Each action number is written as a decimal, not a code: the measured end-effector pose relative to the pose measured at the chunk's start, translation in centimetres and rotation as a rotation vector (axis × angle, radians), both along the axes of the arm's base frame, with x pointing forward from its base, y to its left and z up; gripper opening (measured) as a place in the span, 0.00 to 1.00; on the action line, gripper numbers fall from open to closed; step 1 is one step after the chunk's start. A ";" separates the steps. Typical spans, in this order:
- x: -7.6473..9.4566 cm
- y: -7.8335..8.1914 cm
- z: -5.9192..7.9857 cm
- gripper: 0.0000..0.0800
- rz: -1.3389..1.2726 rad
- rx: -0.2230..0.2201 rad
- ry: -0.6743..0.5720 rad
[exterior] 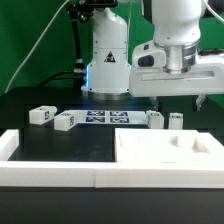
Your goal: Assemble one leg
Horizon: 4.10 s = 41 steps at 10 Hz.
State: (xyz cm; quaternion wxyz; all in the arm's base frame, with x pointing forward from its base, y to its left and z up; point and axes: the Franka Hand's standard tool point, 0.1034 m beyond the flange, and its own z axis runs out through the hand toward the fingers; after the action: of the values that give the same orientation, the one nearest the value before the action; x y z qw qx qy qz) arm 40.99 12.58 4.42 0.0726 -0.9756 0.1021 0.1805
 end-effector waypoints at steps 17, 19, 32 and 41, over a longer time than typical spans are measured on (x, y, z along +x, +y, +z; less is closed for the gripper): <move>-1.4 3.0 -0.9 0.81 0.058 0.085 0.473; -1.8 2.9 -1.5 0.81 0.056 0.082 0.463; -2.4 1.1 -2.1 0.81 0.070 0.094 0.461; -3.6 2.2 -3.5 0.65 0.097 0.088 0.462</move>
Offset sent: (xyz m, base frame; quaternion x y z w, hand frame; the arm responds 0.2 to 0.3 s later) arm -0.0088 0.0167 -0.0054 -0.0289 -0.1490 -0.0007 0.9884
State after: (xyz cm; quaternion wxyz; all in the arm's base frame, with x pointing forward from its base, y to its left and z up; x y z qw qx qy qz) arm 37.38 14.78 0.94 0.0810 -0.9080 0.0613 0.4064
